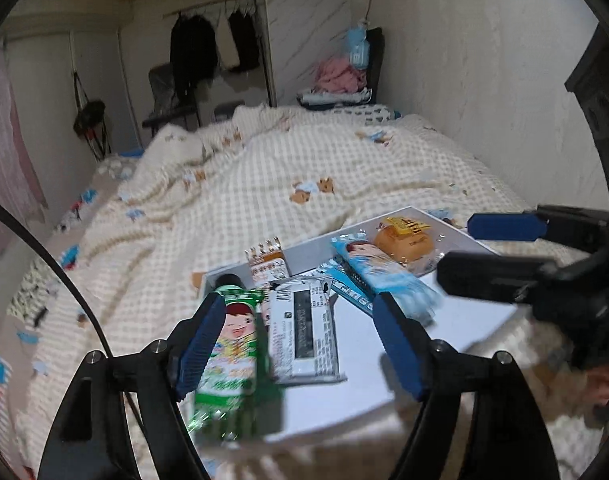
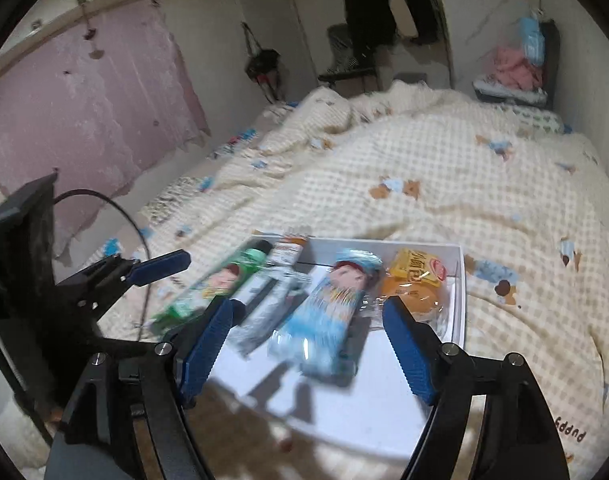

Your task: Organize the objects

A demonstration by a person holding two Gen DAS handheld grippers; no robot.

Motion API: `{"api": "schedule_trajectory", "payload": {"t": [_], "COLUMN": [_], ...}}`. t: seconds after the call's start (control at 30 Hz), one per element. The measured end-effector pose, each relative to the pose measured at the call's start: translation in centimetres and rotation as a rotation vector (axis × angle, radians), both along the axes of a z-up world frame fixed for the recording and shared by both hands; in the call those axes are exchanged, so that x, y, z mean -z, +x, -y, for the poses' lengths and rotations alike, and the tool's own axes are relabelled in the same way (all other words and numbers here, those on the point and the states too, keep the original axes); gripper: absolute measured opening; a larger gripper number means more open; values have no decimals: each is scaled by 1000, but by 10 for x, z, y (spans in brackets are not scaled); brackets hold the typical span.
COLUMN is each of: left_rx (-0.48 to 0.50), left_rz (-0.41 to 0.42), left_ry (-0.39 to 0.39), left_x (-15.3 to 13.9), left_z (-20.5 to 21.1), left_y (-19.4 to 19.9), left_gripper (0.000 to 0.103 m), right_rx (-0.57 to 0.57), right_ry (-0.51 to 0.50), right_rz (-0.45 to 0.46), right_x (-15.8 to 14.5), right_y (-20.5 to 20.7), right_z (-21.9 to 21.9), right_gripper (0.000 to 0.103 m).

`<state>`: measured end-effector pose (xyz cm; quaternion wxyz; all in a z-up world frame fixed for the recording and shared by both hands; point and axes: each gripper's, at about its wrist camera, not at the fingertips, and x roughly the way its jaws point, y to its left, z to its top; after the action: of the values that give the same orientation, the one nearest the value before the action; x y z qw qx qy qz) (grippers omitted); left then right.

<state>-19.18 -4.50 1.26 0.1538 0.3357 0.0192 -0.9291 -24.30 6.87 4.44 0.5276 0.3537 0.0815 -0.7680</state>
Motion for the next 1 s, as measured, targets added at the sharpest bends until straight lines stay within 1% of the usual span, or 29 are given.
{"api": "schedule_trajectory", "payload": {"t": [0.07,0.17,0.27,0.33,0.43,0.5,0.57,0.6,0.63,0.67,0.7,0.73,0.8,0.83,0.87,0.9,1.0], "left_rx": [13,48,107,124,114,93,91,85,73,69,73,85,84,80,80,82,91], "left_rz": [-16,-49,-91,-118,-137,-153,-163,-165,-174,-176,-166,-147,-138,-142,-146,-153,-178], "left_ry": [-23,-46,-6,12,46,71,97,94,75,52,26,-6,-29,-41,-45,-52,-65], "left_x": [-8,-21,-32,-38,-42,-40,-34,-31,-25,-20,-15,-9,-6,-7,-7,-7,-8], "left_z": [-6,-16,-21,-23,-25,-23,-24,-26,-32,-39,-47,-56,-61,-64,-66,-68,-73], "left_y": [12,36,61,79,96,106,114,117,122,125,127,128,128,129,132,134,141], "left_gripper": [80,81,83,84,85,89,93,93,94,94,95,95,95,96,101,103,103], "right_rx": [-11,-21,-61,-77,-77,-74,-44,-15,2,16,25,33,44,51,64,68,66], "right_ry": [-26,-26,-52,-63,-91,-131,-174,-205,-228,-247,-248,-240,-218,-203,-195,-193,-208], "right_rz": [17,17,-12,-40,-59,-60,-62,-62,-57,-49,-42,-45,-60,-62,-68,-73,-92], "right_x": [-8,-14,-20,-22,-24,-26,-26,-25,-23,-19,-15,-10,-1,3,6,7,6], "right_y": [9,27,52,70,82,87,91,92,94,96,97,99,103,104,107,109,114], "right_z": [-12,-29,-47,-59,-73,-82,-93,-99,-103,-104,-105,-104,-104,-102,-102,-103,-107], "right_gripper": [79,79,79,89,89,89,89,89,89,92,100,101,101,101,101,101,101]}}
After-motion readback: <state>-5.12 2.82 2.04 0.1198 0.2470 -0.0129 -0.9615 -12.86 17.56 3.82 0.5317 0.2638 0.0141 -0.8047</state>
